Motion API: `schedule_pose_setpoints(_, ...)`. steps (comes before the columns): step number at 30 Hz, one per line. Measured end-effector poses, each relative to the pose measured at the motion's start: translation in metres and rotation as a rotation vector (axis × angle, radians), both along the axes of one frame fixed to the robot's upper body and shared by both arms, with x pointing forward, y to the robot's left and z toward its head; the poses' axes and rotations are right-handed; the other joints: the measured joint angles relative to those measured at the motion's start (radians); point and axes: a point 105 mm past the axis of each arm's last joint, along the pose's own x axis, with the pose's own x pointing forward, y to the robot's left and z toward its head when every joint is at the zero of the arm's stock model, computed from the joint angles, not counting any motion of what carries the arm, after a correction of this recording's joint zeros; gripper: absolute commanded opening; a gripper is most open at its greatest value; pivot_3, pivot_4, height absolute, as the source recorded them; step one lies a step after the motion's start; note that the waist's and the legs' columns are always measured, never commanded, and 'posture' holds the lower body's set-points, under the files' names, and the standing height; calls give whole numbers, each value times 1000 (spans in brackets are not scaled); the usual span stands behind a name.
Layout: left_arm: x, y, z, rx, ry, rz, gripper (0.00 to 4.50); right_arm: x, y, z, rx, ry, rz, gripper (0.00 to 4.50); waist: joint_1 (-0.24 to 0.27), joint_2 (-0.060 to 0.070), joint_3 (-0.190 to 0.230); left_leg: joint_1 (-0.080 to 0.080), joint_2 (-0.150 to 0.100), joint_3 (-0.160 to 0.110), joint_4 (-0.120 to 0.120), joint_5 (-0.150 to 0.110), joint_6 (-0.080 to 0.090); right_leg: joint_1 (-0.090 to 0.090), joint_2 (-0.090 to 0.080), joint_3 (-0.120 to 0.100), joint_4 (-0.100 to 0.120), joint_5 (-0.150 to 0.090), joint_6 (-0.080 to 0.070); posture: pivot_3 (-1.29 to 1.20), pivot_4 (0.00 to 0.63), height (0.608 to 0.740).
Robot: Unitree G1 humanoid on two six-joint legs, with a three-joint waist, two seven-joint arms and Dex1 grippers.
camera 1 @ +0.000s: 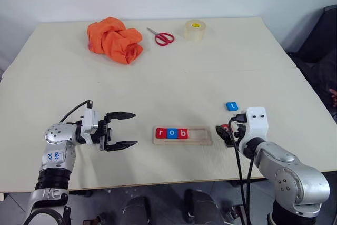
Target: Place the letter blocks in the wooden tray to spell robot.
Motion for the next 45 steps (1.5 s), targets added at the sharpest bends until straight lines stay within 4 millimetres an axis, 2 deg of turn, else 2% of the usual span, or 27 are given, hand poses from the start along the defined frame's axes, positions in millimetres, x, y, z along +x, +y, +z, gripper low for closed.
schedule_pose_setpoints(4,0,0,0,-1,0,0,4500,-2,-4,13,-119,-23,142,4469,0,0,0,0,0,-1,0,0,0,0,0,-1,-1,0,0,0,150,740)
schedule_pose_setpoints(9,3,-6,1,-15,-7,-10,4500,-3,-10,28,-332,-14,457,4469,1,-1,1,0,0,-1,0,0,0,2,0,-1,-2,0,1,0,150,740)
schedule_pose_setpoints(13,4,-13,0,-30,-6,-19,4500,-3,-13,20,-422,47,694,4469,0,-3,2,0,0,-1,0,0,0,2,0,-1,-3,0,2,0,150,740)
schedule_pose_setpoints(17,3,-15,-2,-29,-4,-19,4500,9,-13,18,-477,47,861,4469,-4,-4,3,1,0,0,0,0,0,2,0,-1,-2,0,3,0,150,740)
schedule_pose_setpoints(21,-3,-14,-7,-32,-2,2,4500,27,-18,17,-536,50,964,4469,0,-5,3,1,0,0,1,0,0,2,0,-1,-2,0,3,0,150,740)
schedule_pose_setpoints(25,-9,-13,-10,-34,3,25,4500,29,-18,-1,-546,113,1055,4469,5,-5,3,0,0,1,1,0,0,2,-1,-1,-3,0,3,0,150,740)
schedule_pose_setpoints(29,-12,-12,-10,-34,-1,42,4500,31,-17,-5,-558,110,1123,3279,3,-5,3,1,0,1,2,0,0,3,-1,-1,-3,1,3,0,150,740)
schedule_pose_setpoints(34,-16,-9,-10,-38,-1,62,4500,35,-17,-5,-579,97,1140,1586,2,-5,3,1,0,1,4,0,-1,3,-1,-1,-1,1,3,0,150,740)
schedule_pose_setpoints(35,-16,-9,-10,-39,0,65,4500,35,-18,-5,-583,98,1139,1436,2,-5,3,2,0,1,4,0,-1,3,-1,-1,0,1,3,0,150,740)
schedule_pose_setpoints(41,-15,-9,-9,-40,-2,66,4500,36,-19,-2,-579,100,1117,1432,3,-5,3,1,0,1,4,0,-1,3,-2,-1,1,1,3,0,150,740)
schedule_pose_setpoints(45,-13,-10,-8,-40,-2,62,4500,35,-8,20,-536,54,1055,1432,4,-5,3,1,0,1,4,0,-1,1,-1,-1,1,0,2,0,150,740)
